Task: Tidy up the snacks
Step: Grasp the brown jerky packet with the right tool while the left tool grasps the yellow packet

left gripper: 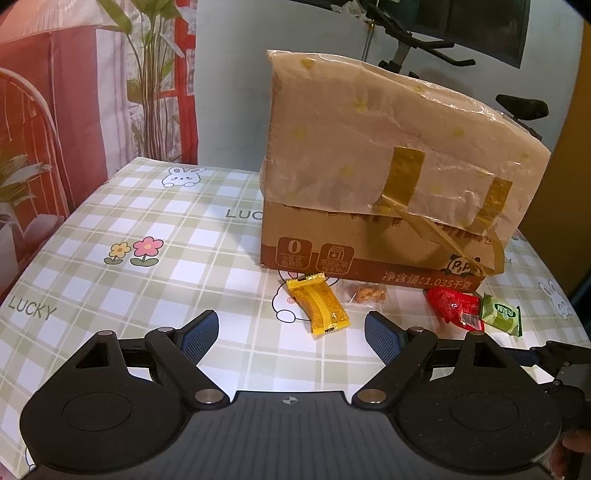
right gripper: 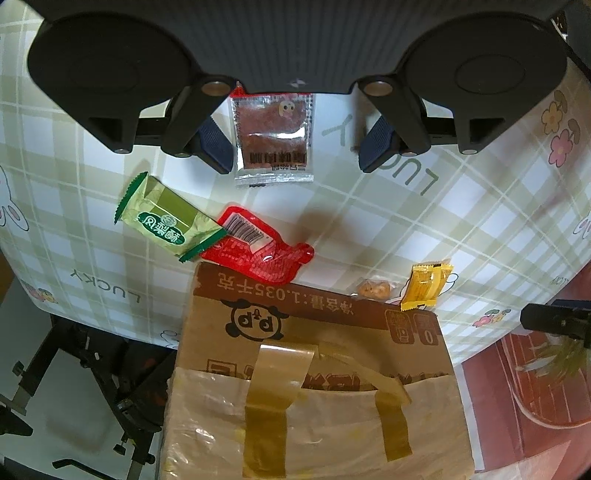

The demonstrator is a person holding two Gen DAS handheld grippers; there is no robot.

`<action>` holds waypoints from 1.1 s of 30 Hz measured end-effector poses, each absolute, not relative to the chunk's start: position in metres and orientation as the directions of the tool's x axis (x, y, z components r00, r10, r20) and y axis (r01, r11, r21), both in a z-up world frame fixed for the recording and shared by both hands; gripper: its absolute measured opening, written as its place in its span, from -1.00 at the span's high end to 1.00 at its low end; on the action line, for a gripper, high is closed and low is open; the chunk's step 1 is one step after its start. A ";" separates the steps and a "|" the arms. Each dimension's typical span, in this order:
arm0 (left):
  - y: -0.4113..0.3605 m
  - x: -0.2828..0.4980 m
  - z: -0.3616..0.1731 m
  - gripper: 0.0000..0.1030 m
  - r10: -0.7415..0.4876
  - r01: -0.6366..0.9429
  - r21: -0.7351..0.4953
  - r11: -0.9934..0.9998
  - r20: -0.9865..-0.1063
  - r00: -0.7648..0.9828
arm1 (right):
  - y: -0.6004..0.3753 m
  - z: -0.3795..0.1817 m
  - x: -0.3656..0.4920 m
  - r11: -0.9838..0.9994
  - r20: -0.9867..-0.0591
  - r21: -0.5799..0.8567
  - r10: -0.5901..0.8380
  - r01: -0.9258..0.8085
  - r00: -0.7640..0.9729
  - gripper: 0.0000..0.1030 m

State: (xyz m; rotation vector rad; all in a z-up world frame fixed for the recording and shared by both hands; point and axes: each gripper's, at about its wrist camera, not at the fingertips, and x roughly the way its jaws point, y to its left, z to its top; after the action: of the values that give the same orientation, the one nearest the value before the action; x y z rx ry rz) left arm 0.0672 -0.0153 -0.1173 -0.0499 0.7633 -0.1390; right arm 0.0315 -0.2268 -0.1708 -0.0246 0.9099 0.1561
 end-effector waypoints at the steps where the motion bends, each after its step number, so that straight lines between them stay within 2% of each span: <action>1: -0.015 0.067 -0.117 -0.71 -0.143 0.108 -0.095 0.990 -0.685 0.714 | -0.227 -0.171 0.032 0.989 -0.787 0.046 0.125 -0.143 0.604 -0.51; 26: -0.012 0.070 -0.122 -0.71 -0.123 0.099 -0.074 0.992 -0.686 0.717 | -0.223 -0.158 0.017 0.987 -0.749 0.028 0.126 -0.159 0.651 -0.48; 33: -0.010 0.067 -0.128 -0.71 -0.112 0.098 -0.060 0.993 -0.696 0.709 | -0.239 -0.159 0.001 0.993 -0.747 0.048 0.110 -0.111 0.656 -0.48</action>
State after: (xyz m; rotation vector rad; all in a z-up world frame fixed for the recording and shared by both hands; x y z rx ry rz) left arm 0.0671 -0.0099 -0.1278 -0.0191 0.7737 -0.1170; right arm 0.0014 -0.2390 -0.1592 -0.0015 0.8458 0.1250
